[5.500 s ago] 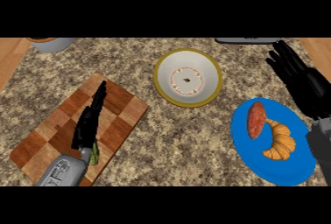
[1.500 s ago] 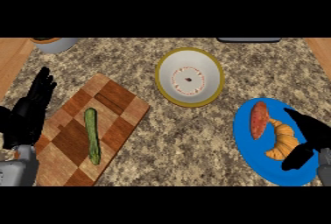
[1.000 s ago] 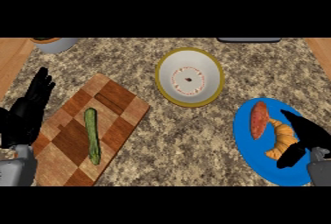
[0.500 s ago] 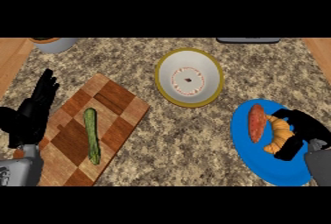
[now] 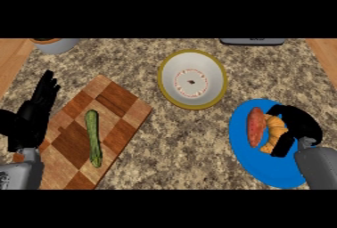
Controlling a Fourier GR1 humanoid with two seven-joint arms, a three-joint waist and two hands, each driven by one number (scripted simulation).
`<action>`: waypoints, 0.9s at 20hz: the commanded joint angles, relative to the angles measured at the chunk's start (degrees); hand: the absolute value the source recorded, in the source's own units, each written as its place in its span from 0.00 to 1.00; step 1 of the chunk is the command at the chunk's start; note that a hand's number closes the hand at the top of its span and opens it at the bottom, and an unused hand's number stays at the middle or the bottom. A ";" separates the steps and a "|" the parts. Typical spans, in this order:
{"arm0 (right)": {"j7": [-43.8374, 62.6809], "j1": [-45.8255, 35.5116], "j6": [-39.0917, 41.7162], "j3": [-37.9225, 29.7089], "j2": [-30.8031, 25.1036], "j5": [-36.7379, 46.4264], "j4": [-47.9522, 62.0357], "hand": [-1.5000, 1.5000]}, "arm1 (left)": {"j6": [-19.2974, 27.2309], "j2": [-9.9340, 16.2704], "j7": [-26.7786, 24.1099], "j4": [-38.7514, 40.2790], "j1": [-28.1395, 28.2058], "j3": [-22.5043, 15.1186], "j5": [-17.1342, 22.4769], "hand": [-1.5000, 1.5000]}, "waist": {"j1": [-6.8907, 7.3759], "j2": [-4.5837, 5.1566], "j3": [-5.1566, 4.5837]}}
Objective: Pick the croissant from the plate and place it in the bowl
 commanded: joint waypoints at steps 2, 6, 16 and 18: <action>6.48 -8.37 -1.85 14.15 15.63 7.03 -3.70 1.00 | -0.99 -0.67 0.31 -0.31 -1.11 -2.24 -0.56 0.50 | 4.17 0.73 0.82; 11.65 -18.27 -3.48 24.46 21.39 8.25 -0.02 1.00 | -2.08 -0.78 1.33 0.92 -4.19 -2.92 0.12 0.50 | 7.31 1.50 0.88; 36.42 -37.21 -18.93 37.63 21.77 8.94 -7.61 1.00 | -0.53 -0.93 -0.16 3.93 -4.11 -1.71 -1.04 0.50 | 3.07 0.40 0.83; 40.31 -42.00 -19.62 35.52 21.79 8.04 -7.31 1.00 | 0.49 -0.96 3.18 1.71 -5.56 -1.67 -1.13 0.50 | 2.51 0.38 0.89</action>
